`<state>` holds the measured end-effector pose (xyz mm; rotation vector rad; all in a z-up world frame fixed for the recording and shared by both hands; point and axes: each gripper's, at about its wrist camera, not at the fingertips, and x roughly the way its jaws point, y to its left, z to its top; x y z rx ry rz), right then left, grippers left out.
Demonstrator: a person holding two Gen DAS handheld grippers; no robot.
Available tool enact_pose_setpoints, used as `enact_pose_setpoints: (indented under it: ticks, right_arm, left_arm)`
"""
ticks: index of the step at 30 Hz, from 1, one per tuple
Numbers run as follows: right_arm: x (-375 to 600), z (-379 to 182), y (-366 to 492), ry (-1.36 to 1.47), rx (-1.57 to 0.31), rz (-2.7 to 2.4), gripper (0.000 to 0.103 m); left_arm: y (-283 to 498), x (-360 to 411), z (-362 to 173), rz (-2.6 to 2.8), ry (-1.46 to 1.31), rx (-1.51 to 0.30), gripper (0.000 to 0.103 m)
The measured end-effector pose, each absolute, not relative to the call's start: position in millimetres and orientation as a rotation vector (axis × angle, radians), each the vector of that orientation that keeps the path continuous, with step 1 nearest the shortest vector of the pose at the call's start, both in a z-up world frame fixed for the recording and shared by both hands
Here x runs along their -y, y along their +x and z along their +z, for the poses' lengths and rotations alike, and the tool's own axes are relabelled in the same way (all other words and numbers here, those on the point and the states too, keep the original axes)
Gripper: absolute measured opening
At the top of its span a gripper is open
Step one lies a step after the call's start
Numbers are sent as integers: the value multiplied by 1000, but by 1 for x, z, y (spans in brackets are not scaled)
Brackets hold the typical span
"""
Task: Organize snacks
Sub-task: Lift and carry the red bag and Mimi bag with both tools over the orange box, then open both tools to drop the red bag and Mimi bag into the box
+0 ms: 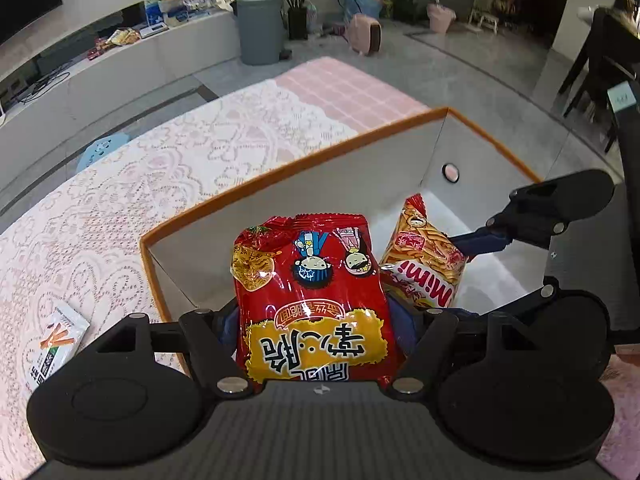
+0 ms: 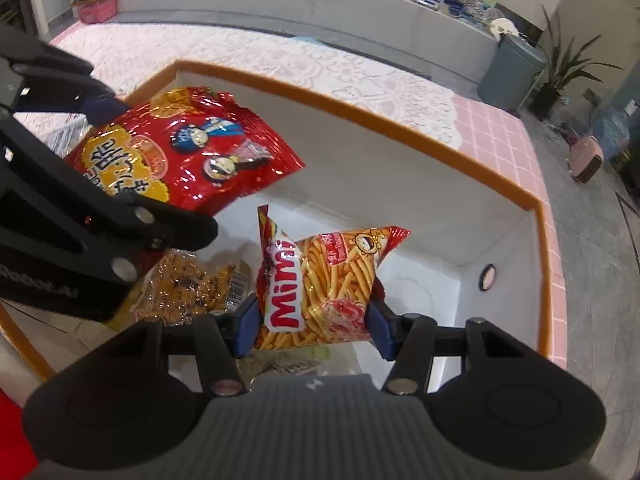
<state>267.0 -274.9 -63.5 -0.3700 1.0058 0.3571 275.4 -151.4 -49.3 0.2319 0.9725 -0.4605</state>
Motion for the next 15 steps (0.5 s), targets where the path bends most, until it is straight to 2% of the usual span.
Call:
enact_pose_setpoints:
  ticks: [8,15]
  right_arm:
    - [268,-73,274,-396,-1023,388,55]
    - [268,-74,279,-415,-1031,393,55]
  left_arm:
    - [279,161,-66,-455,324,-1001,82]
    - [283,160,-71,-441,333,-1003,87]
